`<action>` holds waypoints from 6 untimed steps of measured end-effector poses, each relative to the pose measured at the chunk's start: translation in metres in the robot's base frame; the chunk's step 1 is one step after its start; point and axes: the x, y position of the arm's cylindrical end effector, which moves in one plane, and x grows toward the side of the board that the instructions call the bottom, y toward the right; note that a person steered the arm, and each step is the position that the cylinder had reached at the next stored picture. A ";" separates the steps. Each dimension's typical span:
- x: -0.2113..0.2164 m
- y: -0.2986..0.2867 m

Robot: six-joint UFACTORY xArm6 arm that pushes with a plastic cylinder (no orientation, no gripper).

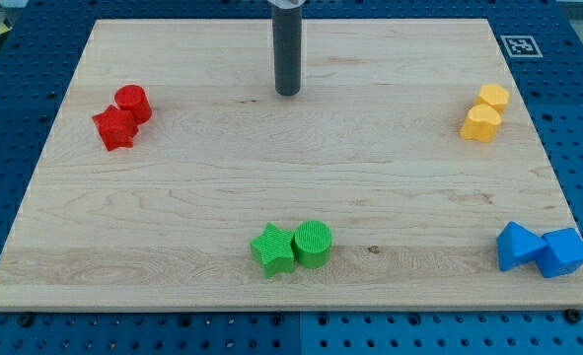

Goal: Slide the arm to the top of the blue cube

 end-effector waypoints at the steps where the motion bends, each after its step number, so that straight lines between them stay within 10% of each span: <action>1: 0.023 0.021; 4: 0.120 0.085; 6: 0.138 0.245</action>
